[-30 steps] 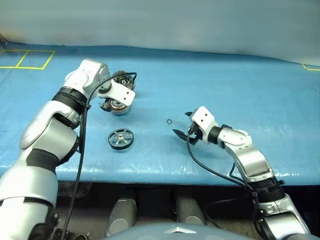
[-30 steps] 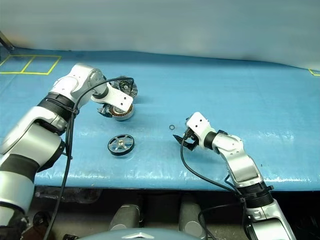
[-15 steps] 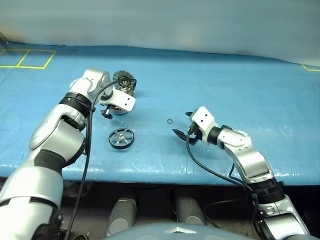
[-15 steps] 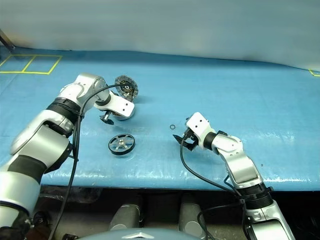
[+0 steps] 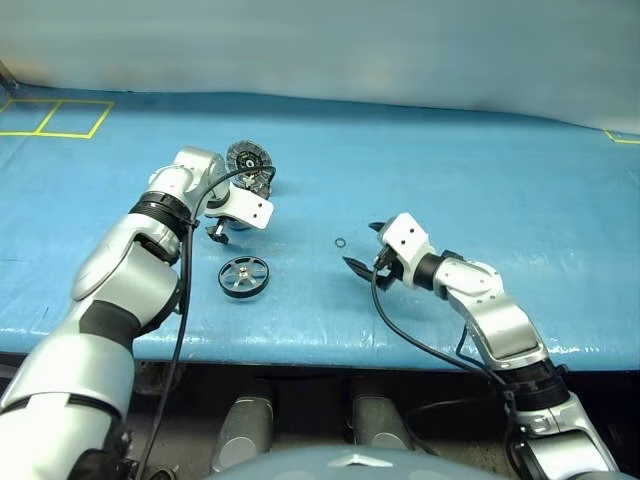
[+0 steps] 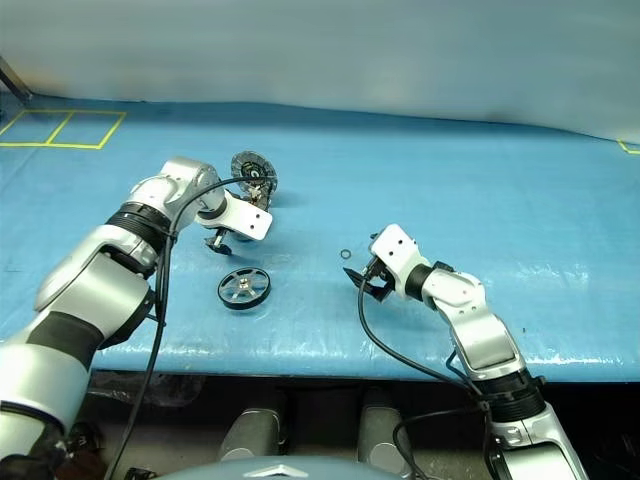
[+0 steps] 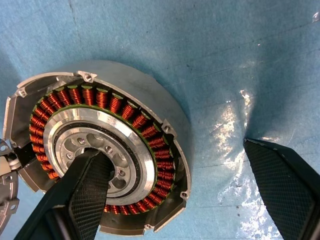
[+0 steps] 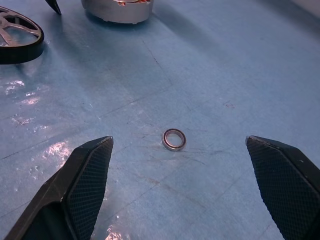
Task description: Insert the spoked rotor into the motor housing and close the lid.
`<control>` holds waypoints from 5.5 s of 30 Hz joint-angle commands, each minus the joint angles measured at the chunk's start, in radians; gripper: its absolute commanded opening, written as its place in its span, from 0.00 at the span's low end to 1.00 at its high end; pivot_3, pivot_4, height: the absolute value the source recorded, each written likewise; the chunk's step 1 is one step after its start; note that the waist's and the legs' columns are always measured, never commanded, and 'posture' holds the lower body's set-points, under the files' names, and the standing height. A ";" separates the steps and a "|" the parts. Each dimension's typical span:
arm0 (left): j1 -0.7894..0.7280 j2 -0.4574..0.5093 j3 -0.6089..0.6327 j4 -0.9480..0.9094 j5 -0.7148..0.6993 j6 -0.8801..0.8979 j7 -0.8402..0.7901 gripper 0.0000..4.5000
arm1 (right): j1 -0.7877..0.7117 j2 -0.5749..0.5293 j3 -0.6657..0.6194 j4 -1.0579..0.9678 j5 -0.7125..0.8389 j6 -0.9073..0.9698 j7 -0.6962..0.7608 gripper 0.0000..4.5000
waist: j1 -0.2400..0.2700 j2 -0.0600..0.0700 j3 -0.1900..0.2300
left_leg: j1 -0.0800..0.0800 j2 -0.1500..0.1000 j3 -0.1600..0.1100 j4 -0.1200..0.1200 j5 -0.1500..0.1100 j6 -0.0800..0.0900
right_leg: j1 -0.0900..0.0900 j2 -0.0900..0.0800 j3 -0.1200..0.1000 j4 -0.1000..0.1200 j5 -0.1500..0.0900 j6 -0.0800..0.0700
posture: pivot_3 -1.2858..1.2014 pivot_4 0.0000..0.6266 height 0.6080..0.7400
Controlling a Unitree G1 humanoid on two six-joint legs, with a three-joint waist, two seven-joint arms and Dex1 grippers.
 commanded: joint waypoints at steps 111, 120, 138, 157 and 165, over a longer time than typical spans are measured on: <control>0.894 0.021 0.742 -1.016 -0.907 0.263 0.150 1.00 | -0.110 0.321 0.024 0.234 -0.051 0.046 -0.239 1.00 | -0.010 0.002 -0.001 | 0.014 0.002 0.004 -0.001 0.001 -0.001 | 0.007 0.003 0.008 0.006 -0.004 -0.010 | 0.52 0.24 1.00; 0.983 -0.038 0.754 -0.977 -0.966 0.178 0.164 1.00 | -0.134 0.345 -0.021 0.301 -0.040 0.077 -0.291 1.00 | -0.009 0.002 -0.002 | 0.014 0.002 0.004 -0.002 0.001 -0.001 | 0.007 0.003 0.008 0.005 -0.004 -0.010 | 0.52 0.24 1.00; 1.057 -0.051 0.744 -1.025 -1.003 0.224 0.192 1.00 | -0.140 0.349 0.002 0.341 -0.055 0.087 -0.299 0.51 | -0.010 0.002 -0.002 | 0.014 0.002 0.004 -0.002 0.000 -0.001 | 0.008 0.003 0.007 0.004 -0.004 -0.010 | 0.52 0.24 1.00; 1.088 -0.025 0.782 -1.059 -1.049 0.243 0.208 1.00 | -0.105 0.295 0.056 0.060 -0.015 0.169 -0.183 0.16 | -0.009 0.002 -0.002 | 0.012 0.002 0.004 -0.006 0.000 -0.001 | 0.004 0.003 0.007 0.001 -0.004 -0.010 | 0.52 0.24 1.00; 1.075 -0.026 0.792 -1.036 -1.041 0.204 0.219 1.00 | -0.156 0.323 0.112 0.098 0.006 0.170 -0.130 0.16 | -0.009 0.002 -0.002 | 0.012 0.003 0.004 -0.007 0.000 -0.001 | 0.004 0.002 0.007 0.001 -0.004 -0.011 | 0.52 0.24 1.00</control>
